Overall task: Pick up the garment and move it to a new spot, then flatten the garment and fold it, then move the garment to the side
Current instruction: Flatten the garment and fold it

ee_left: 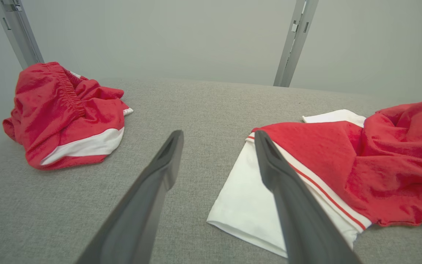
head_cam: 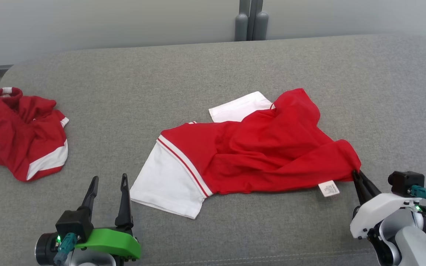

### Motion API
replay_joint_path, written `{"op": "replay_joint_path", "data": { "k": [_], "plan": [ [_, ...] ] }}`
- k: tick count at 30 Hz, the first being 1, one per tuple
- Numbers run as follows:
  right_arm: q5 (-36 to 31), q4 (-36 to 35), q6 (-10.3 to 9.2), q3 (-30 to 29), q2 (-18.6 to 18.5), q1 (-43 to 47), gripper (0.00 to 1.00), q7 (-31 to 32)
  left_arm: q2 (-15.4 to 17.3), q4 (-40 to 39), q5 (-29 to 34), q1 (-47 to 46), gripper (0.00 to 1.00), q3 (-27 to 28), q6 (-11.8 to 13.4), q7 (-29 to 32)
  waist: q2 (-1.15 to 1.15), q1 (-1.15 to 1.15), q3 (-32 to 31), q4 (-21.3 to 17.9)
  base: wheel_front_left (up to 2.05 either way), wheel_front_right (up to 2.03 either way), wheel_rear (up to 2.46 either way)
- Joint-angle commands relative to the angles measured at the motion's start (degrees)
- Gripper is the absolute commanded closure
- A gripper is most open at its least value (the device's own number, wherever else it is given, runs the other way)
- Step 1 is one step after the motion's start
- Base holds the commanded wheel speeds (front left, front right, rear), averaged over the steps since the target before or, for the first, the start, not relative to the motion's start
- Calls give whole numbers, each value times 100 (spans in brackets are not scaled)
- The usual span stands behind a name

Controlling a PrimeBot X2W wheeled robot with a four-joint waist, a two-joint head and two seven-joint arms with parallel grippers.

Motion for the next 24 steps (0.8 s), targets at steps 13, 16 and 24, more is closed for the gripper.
{"op": "replay_joint_path", "data": {
  "k": [13, 16, 24],
  "plan": [
    [-86, -1169, 0, -349, 28, 556, 0, 197, 10, 2, -11, -18, 0, 3, 34, 0, 0, 0, -48, -172, 0, 0, 0],
    [-230, -1364, 0, -344, 103, 579, 0, -26, 10, -43, 4, 47, 0, 48, 32, 0, 0, 0, -131, -165, 0, 0, 0],
    [-765, -1600, -1, -283, 360, 560, 0, -558, 9, -221, 92, 241, 0, 156, 61, 1, 0, 0, -359, -132, 0, 0, 0]
  ]
}}
